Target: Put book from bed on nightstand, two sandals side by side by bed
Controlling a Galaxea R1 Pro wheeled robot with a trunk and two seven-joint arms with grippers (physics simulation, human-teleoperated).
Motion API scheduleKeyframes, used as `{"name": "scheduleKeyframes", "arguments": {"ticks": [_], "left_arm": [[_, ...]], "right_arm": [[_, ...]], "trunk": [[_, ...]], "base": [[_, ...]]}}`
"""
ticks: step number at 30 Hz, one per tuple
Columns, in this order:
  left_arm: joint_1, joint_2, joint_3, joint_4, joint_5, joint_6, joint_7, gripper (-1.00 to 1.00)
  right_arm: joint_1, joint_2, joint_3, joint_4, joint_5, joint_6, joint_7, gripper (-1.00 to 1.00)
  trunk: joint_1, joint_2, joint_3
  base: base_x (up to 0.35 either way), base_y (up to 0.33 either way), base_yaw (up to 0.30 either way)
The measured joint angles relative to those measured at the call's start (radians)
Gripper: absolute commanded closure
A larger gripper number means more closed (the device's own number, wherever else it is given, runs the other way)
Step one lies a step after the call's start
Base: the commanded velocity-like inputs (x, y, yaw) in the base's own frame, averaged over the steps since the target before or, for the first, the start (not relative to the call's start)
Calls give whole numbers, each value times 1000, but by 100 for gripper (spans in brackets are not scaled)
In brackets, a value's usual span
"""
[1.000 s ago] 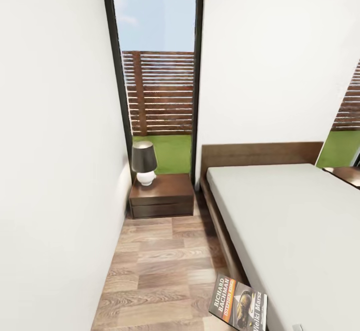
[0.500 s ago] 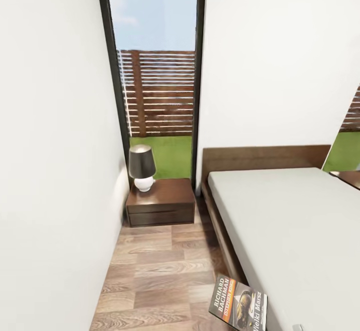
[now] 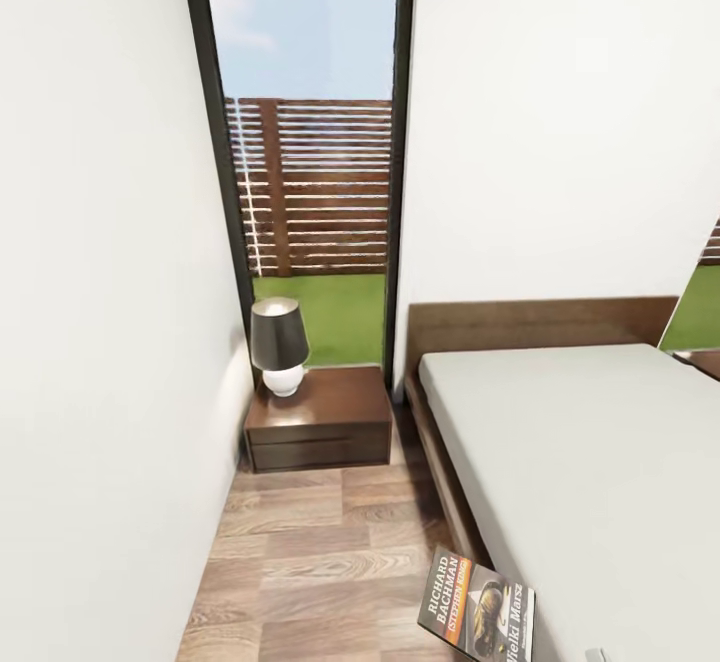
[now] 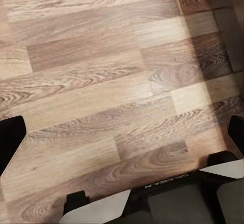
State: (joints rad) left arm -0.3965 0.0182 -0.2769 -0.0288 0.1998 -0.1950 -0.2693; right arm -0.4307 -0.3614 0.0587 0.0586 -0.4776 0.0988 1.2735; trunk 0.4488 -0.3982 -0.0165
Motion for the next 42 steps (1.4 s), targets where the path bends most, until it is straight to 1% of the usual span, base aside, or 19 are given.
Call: {"name": "scheduleKeyframes", "arguments": {"ticks": [42], "left_arm": [[0,0,0,0,0,0,0,-100]], "right_arm": [[0,1,0,0,0,0,0,100]], "trunk": [[0,0,0]], "base": [[330,0,0]]}}
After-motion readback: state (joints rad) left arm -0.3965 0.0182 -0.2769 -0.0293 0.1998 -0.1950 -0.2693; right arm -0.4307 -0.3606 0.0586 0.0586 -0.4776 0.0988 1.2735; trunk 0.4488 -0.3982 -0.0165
